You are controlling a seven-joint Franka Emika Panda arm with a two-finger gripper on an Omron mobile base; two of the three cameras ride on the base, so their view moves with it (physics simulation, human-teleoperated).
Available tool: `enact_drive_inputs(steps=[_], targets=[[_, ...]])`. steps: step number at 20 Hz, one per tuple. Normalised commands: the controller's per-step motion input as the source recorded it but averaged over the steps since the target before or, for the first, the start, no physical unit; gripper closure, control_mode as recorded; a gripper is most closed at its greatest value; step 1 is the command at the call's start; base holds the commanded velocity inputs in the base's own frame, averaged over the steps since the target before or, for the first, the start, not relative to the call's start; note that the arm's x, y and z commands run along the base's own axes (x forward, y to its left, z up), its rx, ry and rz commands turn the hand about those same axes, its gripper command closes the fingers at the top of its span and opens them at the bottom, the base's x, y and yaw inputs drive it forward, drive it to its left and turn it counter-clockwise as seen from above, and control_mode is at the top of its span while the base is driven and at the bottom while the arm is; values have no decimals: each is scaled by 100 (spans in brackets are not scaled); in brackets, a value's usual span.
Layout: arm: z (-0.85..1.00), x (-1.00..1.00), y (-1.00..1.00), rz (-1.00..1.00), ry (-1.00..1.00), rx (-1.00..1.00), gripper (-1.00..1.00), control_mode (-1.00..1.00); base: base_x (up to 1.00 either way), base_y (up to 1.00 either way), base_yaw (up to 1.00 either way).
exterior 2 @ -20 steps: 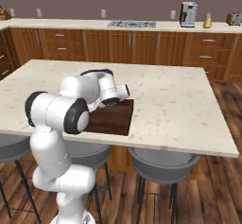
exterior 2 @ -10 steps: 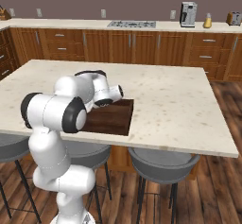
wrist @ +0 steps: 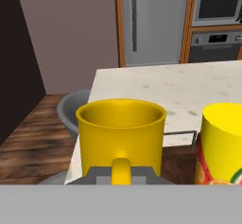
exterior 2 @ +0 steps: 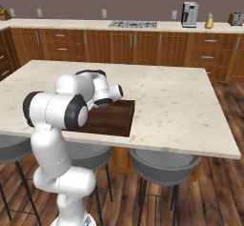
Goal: There is a tray on the dining counter. Grab the cup, mug, and pitcher and place them on the tray. The pitcher may be placed next to the tray if it cannot fit the tray.
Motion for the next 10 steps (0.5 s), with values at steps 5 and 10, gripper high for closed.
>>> enact_drive_inputs(steps=[5,10], targets=[[-16,5,0,0,0,0,100,-100,0,0,0],[-14,8,0,0,0,0,100,-100,0,0,0]])
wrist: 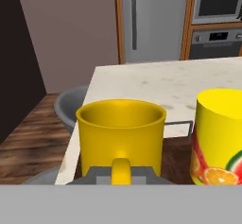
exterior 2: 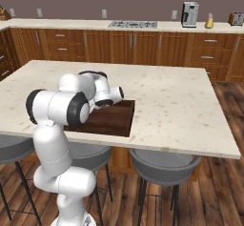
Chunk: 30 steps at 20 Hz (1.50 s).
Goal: There is a tray on the dining counter. Grab the cup, mug, and pitcher and place them on the tray. The pitcher may be placed next to the tray if it cannot fit the tray.
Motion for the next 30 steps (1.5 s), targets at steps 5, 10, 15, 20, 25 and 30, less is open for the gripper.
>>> enact_drive_inputs(steps=[5,10,15,20,25,30], targets=[[-11,10,2,0,0,0,100,-100,0,0,0],[-18,8,5,0,0,0,100,-100,0,0,0],[-29,0,0,0,0,0,100,-100,0,0,0],[-27,0,0,0,0,0,100,-100,0,0,0],[-10,0,0,0,0,0,100,-100,0,0,0],[0,0,1,0,0,0,100,-100,0,0,0]])
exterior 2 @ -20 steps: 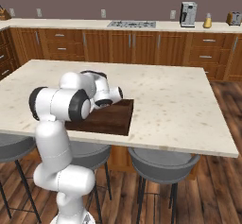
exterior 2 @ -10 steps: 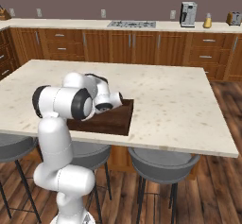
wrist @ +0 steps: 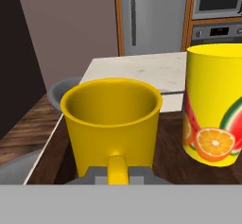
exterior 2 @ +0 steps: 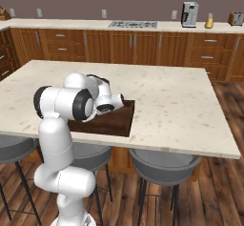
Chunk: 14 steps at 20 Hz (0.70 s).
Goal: There is a tray on the dining counter. Grab the cup, mug, and pitcher and place them on the tray. The pitcher may be placed next to the tray if it cannot fit the tray.
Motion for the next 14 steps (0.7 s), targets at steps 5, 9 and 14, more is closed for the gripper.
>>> enact_drive_inputs(steps=[5,9,14], targets=[[0,0,0,0,0,0,100,-100,0,0,0],[0,0,0,0,0,0,-100,-100,0,0,0],[0,0,0,0,0,0,-100,-100,0,0,0]])
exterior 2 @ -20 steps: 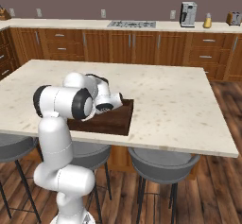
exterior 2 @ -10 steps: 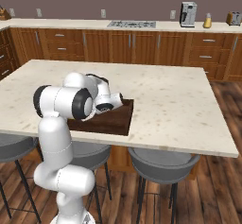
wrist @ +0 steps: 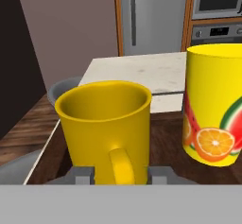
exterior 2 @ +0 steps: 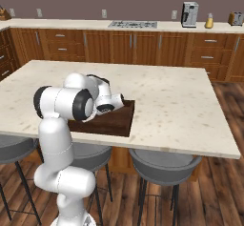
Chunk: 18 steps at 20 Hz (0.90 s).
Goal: There is a tray on the dining counter. Grab the cup, mug, and pitcher and place them on the tray. The pitcher may be placed next to the tray if it cannot fit the tray.
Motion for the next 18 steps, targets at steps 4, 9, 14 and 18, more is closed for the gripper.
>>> enact_drive_inputs(steps=[4,9,14,18], targets=[[0,0,0,0,0,0,-100,-100,0,0,0],[12,0,0,0,0,0,-100,-100,0,0,0],[76,-18,-2,-9,-2,-6,-100,-100,0,0,0],[84,-47,-34,-18,-2,-9,-100,-100,0,0,0]])
